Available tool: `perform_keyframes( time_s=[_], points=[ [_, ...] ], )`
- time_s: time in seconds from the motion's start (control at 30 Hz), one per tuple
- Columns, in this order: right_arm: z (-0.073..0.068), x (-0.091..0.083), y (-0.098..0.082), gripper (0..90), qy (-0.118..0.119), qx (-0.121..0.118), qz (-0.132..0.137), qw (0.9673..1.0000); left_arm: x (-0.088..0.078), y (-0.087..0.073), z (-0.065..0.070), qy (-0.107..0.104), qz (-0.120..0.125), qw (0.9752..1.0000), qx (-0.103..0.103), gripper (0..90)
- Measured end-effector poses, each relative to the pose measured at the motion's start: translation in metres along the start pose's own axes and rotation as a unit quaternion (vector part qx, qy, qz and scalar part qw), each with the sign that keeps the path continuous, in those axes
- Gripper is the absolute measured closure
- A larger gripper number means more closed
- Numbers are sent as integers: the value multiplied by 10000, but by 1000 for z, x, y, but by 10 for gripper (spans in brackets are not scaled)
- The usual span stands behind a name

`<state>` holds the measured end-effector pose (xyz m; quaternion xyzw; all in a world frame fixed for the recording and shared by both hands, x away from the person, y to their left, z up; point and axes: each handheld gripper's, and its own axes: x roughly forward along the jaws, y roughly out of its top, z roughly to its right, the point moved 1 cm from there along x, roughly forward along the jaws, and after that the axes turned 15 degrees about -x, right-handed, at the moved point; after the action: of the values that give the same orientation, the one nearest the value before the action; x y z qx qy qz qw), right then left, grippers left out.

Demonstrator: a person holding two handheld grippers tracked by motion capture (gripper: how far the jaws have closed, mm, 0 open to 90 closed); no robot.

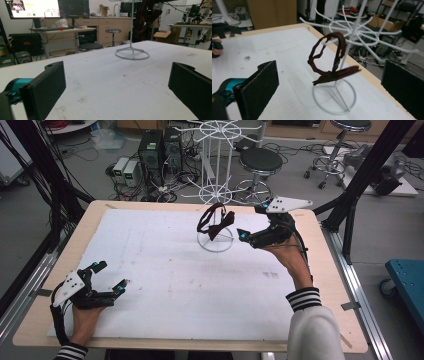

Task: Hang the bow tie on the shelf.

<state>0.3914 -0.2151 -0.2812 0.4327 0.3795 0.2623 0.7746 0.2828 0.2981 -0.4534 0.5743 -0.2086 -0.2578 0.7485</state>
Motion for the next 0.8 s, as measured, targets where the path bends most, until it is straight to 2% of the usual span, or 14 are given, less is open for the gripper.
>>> perform_keyframes(
  time_s=[0.1, 0.23, 0.5, 0.7, 0.8],
  points=[
    [-6, -7, -9, 6, -83, 70, 35, 9999, 0, 0, 0, 1, 3, 10000, -4, 17],
    [-18, -16, -20, 6, -230, 46, 59, 9997, 0, 0, 0, 2, 4, 10000, -6, 17],
    [-42, -28, -47, 6, -357, 184, 83, 9992, 0, 0, 0, 9, 1, 10000, -11, 17],
    [-61, -36, -72, 5, -671, 363, 179, 9969, 0, 0, 0, 8, 5, 10000, -13, 17],
    [-68, -37, -80, 5, -783, 497, 105, 9956, 0, 0, 0, 13, 1, 10000, -11, 17]
  ],
)
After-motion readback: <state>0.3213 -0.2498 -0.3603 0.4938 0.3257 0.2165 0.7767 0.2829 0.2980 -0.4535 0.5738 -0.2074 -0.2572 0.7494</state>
